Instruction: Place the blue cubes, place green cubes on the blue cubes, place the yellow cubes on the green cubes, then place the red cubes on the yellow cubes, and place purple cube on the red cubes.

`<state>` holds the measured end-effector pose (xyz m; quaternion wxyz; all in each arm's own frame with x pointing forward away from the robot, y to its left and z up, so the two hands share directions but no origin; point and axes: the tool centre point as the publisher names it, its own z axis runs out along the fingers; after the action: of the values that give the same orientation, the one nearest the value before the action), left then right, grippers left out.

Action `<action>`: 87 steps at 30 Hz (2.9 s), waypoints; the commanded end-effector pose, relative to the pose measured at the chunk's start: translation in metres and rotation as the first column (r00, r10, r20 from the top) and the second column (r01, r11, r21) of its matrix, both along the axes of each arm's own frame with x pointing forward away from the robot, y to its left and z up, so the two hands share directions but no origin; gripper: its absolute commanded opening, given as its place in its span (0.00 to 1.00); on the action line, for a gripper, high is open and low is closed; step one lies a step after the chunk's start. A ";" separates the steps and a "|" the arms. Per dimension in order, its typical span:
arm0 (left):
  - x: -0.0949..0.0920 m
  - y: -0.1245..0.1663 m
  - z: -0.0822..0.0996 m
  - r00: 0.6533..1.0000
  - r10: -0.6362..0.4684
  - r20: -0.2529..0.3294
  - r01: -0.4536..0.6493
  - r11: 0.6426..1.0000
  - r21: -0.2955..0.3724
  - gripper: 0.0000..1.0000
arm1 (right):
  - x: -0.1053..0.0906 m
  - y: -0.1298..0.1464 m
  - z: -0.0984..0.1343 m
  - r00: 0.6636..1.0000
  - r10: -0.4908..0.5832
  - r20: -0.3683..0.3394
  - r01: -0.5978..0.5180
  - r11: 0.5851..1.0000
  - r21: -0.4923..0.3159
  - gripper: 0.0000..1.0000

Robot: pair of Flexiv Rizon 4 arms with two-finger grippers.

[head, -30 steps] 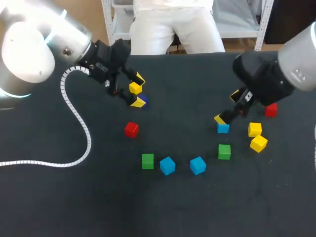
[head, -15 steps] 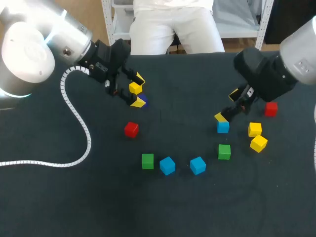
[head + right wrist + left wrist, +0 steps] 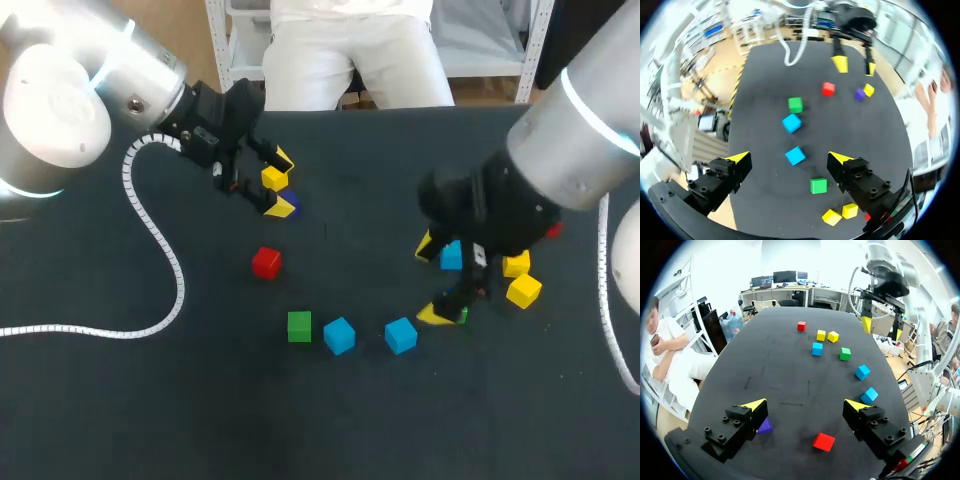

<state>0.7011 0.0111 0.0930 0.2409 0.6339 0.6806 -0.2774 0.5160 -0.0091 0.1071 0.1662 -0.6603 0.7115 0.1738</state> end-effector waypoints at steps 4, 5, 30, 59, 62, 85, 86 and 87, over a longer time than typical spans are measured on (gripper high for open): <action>0.000 0.000 0.000 1.000 0.000 0.000 0.000 1.000 0.000 1.00 | -0.004 -0.018 -0.031 0.937 0.346 0.046 -0.349 0.923 0.162 1.00; 0.000 0.000 0.000 1.000 0.000 0.000 0.000 1.000 0.000 1.00 | -0.003 -0.016 -0.034 0.931 0.363 0.051 -0.366 0.917 0.157 1.00; 0.000 0.000 0.000 1.000 0.000 0.000 0.000 1.000 0.000 1.00 | 0.002 -0.002 -0.040 0.910 0.415 0.012 -0.415 0.905 0.093 1.00; 0.000 0.000 0.000 1.000 0.000 0.000 0.000 1.000 0.000 1.00 | 0.004 -0.009 -0.092 0.893 0.451 0.004 -0.450 0.891 0.055 1.00; 0.000 0.000 0.000 1.000 0.000 0.000 0.000 1.000 0.000 1.00 | 0.009 -0.006 -0.095 0.890 0.457 0.007 -0.456 0.887 0.070 1.00; 0.000 0.000 0.000 1.000 0.000 0.000 0.000 1.000 0.000 1.00 | 0.029 0.012 -0.114 0.887 0.460 -0.022 -0.455 0.883 0.116 1.00; 0.000 0.000 0.000 1.000 0.000 0.000 0.000 1.000 0.000 1.00 | 0.030 0.011 -0.115 0.890 0.455 -0.022 -0.449 0.885 0.121 1.00; 0.000 0.000 0.000 1.000 0.000 0.000 0.000 1.000 0.000 1.00 | 0.031 0.011 -0.116 0.891 0.453 -0.023 -0.447 0.886 0.124 1.00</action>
<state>0.7011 0.0110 0.0930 0.2409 0.6339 0.6806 -0.2774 0.5447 0.0043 -0.0053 0.1378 -0.7930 0.5333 0.2604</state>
